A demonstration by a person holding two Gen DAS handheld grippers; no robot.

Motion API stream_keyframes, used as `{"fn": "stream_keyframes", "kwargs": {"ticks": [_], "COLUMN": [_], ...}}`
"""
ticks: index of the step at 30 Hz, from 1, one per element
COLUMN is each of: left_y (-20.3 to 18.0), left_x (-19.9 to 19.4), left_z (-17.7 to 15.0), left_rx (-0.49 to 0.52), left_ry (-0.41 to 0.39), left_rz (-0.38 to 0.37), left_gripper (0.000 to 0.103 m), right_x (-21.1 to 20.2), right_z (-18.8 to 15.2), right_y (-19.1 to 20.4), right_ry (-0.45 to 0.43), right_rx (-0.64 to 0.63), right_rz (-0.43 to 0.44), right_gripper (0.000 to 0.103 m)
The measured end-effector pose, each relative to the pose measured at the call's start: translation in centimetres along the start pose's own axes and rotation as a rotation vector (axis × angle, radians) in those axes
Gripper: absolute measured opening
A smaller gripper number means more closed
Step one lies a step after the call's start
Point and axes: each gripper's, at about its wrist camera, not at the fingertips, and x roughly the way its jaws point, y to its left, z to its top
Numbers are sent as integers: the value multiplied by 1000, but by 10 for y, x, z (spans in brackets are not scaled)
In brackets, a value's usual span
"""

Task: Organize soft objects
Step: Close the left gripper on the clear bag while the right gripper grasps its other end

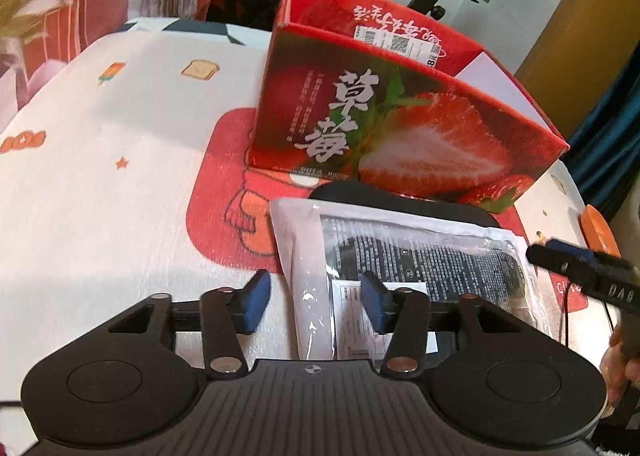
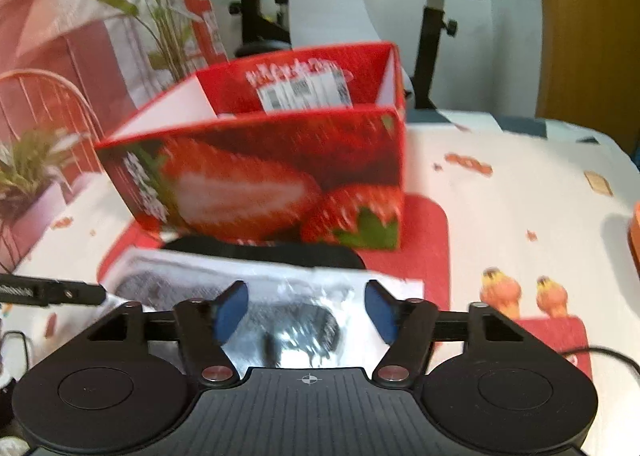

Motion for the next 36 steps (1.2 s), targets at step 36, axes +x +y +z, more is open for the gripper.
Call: {"fn": "stream_keyframes", "kwargs": {"ticks": [36], "left_y": [-10], "left_x": [20], "left_z": [-22], "left_rx": [-21], "left_ry": [71], "left_rz": [-44], "left_gripper": [63], "right_x": [28], "right_z": [-15], "right_y": [-9], "right_ry": [150], "right_rx": [94], "right_rz": [39], "right_gripper": [83]}}
